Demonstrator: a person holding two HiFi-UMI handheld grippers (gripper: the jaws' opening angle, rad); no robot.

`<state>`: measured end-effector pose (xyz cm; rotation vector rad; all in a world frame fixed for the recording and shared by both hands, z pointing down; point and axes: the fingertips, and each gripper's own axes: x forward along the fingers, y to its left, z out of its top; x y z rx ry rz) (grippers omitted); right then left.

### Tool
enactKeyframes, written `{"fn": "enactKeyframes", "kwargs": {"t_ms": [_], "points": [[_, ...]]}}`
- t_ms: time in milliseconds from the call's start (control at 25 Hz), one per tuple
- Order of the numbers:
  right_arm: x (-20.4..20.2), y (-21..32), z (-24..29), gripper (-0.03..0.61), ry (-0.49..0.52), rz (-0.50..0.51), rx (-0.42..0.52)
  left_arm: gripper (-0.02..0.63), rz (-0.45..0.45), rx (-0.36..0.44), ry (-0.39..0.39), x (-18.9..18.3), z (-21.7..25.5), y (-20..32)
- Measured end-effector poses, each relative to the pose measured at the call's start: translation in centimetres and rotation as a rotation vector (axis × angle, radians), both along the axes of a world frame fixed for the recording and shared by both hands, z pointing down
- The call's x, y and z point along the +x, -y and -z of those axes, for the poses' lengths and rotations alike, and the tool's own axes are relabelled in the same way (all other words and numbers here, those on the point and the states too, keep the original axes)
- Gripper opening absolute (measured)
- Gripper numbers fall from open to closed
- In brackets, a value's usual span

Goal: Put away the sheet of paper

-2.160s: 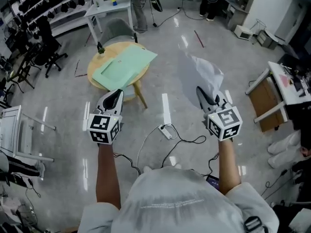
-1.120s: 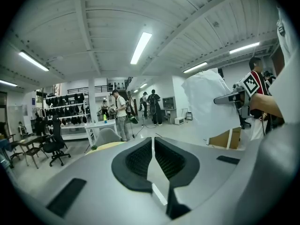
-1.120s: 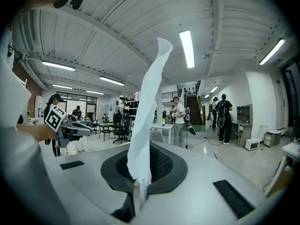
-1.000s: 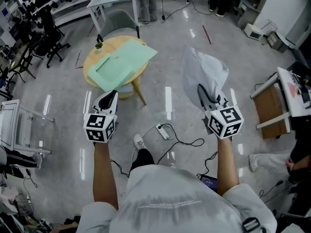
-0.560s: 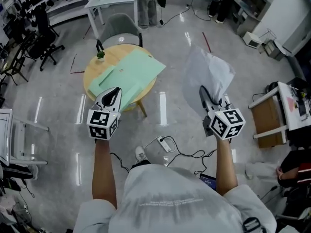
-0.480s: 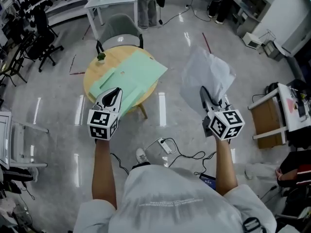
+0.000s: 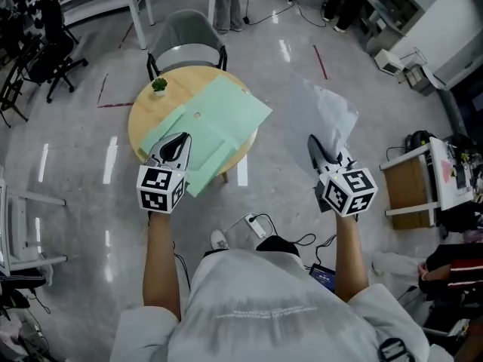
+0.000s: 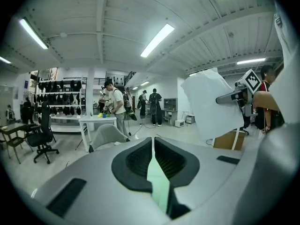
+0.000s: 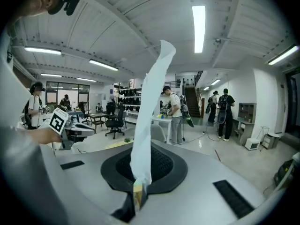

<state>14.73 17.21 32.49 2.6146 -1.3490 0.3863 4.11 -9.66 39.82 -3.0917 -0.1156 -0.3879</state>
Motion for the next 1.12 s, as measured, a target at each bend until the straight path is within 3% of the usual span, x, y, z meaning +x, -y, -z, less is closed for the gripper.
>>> {"fn": "enactKeyframes", "kwargs": {"t_ms": [360,560,800,1120], "points": [[2.4,6.2,-4.6,0.028,0.176,0.043,0.038,0.032,0.071,-0.025,0.049,-0.8,-2.9,5.5],[4.5,10.4,-6.6,0.029,0.266,0.107,0.057,0.032,0.174,-0.057,0.106,-1.4,-5.0,8.8],[7.7,13.9,-9.2,0.029,0.271,0.224,-0.029,0.032,0.265,-0.086,0.137,-0.4,-6.6,10.5],[12.8,19.4,-13.5,0.029,0.383,0.460,-0.149,0.032,0.390,-0.146,0.173,3.0,-8.0,12.6]]}}
